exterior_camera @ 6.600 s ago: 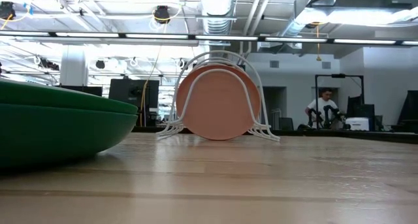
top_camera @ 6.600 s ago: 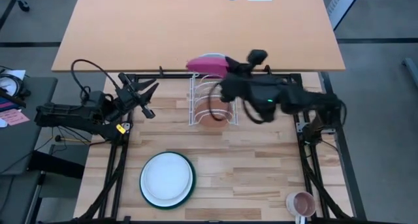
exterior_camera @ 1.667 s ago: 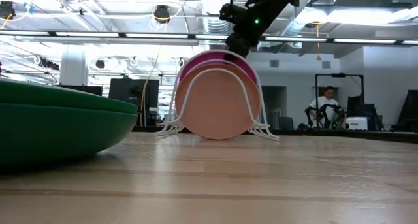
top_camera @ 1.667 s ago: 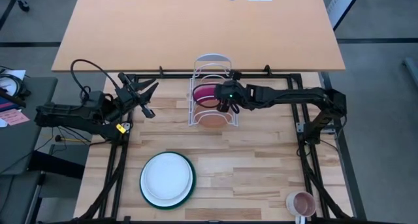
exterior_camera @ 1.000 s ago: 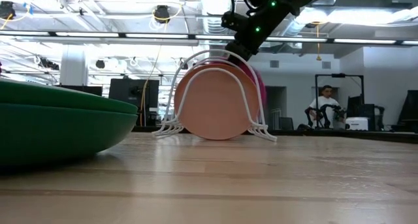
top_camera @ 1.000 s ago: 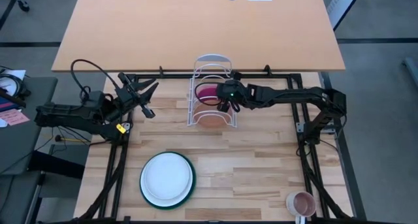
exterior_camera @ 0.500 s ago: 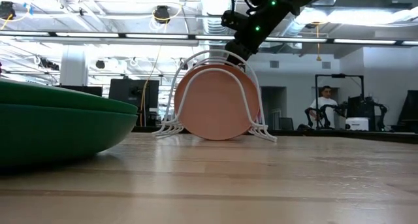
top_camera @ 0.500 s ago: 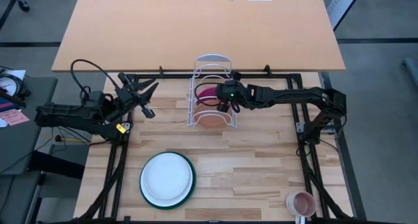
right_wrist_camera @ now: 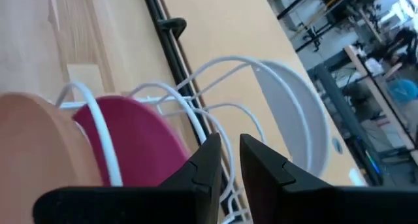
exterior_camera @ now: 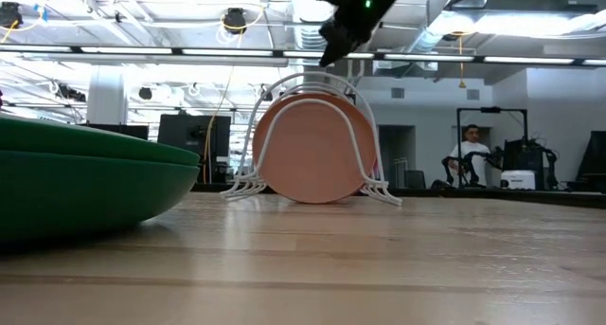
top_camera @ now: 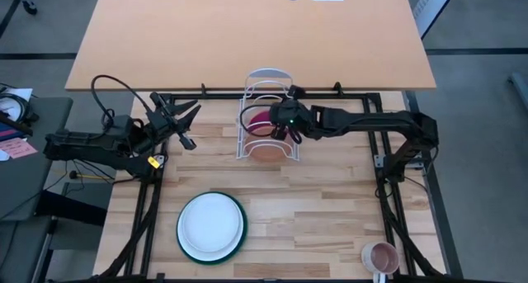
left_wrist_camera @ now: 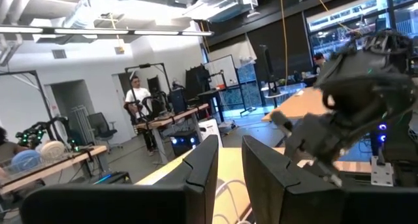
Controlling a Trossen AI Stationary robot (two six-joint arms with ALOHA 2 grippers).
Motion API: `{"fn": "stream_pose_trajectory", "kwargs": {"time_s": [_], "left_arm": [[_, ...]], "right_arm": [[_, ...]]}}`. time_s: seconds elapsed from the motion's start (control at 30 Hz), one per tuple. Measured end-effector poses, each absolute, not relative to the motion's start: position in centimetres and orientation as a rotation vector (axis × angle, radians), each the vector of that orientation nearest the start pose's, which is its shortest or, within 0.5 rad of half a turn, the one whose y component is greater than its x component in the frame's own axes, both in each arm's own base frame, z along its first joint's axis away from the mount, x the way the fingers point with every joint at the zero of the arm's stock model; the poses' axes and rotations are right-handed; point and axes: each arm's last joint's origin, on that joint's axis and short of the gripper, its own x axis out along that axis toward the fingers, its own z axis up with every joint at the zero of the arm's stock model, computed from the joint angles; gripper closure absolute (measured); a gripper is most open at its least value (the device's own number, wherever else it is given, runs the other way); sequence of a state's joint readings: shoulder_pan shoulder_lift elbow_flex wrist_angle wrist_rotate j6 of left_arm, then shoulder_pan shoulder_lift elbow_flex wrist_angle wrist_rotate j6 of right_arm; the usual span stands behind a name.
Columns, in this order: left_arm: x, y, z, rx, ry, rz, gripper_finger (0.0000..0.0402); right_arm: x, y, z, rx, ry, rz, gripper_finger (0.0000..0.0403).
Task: Sort dishes
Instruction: Put the pink plate on the dish rack
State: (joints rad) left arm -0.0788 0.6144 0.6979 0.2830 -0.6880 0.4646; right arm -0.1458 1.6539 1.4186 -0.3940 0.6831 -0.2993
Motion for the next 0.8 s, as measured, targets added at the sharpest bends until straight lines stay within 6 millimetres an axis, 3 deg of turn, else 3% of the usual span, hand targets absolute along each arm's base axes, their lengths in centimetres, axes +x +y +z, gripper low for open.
{"fn": "stream_pose_trajectory", "kwargs": {"time_s": [0.17,0.4,0.6,0.8], "left_arm": [[12.9,0.8,36.8,0.303,-0.194,0.666,0.0337],[12.9,0.8,36.8,0.293,-0.197,0.665,0.0337],[12.9,0.8,36.8,0.291,-0.203,0.666,0.0337],[12.9,0.8,36.8,0.290,-0.204,0.666,0.0337]], "right_arm": [[34.3,-6.6,30.6,-0.295,0.921,-0.742,0.0341],[31.6,-6.7,24.0,-0.155,1.115,-0.841,0.0344],[30.6,-7.4,19.7,-0.103,1.063,-0.880,0.0361],[31.0,-7.7,19.1,-0.105,0.972,-0.878,0.0388]]}}
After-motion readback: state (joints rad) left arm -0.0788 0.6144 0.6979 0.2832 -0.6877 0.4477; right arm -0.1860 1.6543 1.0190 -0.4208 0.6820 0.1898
